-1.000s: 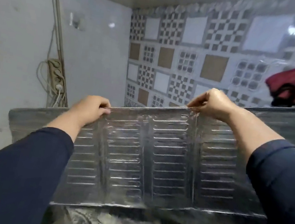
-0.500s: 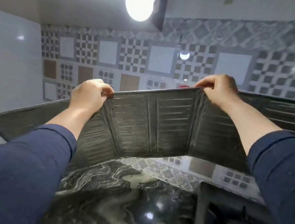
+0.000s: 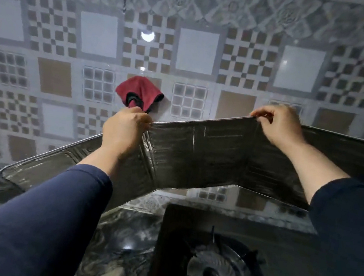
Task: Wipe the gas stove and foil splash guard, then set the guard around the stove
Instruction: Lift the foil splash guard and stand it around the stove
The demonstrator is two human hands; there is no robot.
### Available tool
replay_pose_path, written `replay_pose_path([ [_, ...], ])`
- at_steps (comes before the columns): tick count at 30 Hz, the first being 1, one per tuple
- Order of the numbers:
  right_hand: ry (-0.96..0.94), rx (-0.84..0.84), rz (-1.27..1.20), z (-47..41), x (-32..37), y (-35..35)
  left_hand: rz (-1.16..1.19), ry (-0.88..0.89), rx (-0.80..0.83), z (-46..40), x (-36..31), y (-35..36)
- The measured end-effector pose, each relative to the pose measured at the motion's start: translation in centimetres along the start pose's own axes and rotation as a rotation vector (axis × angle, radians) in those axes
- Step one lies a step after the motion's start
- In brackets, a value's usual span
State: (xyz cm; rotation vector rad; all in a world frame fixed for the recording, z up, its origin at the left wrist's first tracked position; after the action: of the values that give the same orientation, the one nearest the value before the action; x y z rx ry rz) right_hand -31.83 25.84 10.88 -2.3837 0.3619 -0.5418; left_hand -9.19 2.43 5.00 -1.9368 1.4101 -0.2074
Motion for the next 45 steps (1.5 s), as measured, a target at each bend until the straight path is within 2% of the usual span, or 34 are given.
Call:
replay_pose_path([
  [9, 0.103, 0.068, 0.084, -1.7, -11.4, 4.4, 0.012, 0.084, 0.137, -3.5, -3.1, 10.1],
  [14, 0.206, 0.118, 0.122, -1.7, -17.8, 7.8, -0.025, 0.038, 0.230, -4.3, -4.2, 15.6],
  [22, 0.270, 0.128, 0.158, 1.5, -21.3, 10.6, -0.107, 0.025, 0.358, -3.8, -5.7, 19.8],
  [26, 0.280, 0.104, 0.181, 2.6, -20.5, 11.8, -0.116, 0.018, 0.404, -3.6, -5.6, 20.4],
  [29, 0.108, 0.085, 0.192, 2.4, -16.7, 13.3, -0.079, 0.037, 0.471, -3.4, -5.2, 20.5],
  [31, 0.000, 0.141, 0.087, 1.9, -13.3, 15.0, -0.067, 0.034, 0.504, -3.3, -5.0, 19.8],
  [33, -0.059, 0.225, -0.014, 1.4, -10.1, 16.7, -0.184, 0.021, 0.526, -3.3, -4.4, 18.6],
  [36, -0.096, 0.320, -0.033, 0.9, -6.8, 19.1, -0.414, -0.038, 0.691, -3.0, -1.4, 16.7],
  [38, -0.123, 0.355, 0.003, 0.9, -5.5, 20.4, -0.442, -0.099, 0.836, -2.6, 0.8, 15.6],
  [43, 0.027, 0.327, 0.002, 1.3, -4.6, 21.8, -0.405, -0.156, 0.931, -2.5, 2.1, 12.8],
  [45, 0.062, 0.371, 0.009, 1.2, -4.2, 21.9, -0.389, -0.169, 0.962, -2.8, 1.7, 12.1],
])
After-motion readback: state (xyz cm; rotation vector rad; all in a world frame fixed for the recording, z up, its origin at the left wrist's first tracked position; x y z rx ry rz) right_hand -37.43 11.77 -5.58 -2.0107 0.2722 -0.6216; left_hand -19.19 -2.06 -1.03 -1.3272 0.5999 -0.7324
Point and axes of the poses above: each hand's wrist, its own z-axis away from the middle knuckle, its own y-axis out of the palm, x = y × z, the point moved 3 cm from there along -z, towards the middle knuckle, and after that the axes turned 4 degrees about x, right-handed, at the moved point
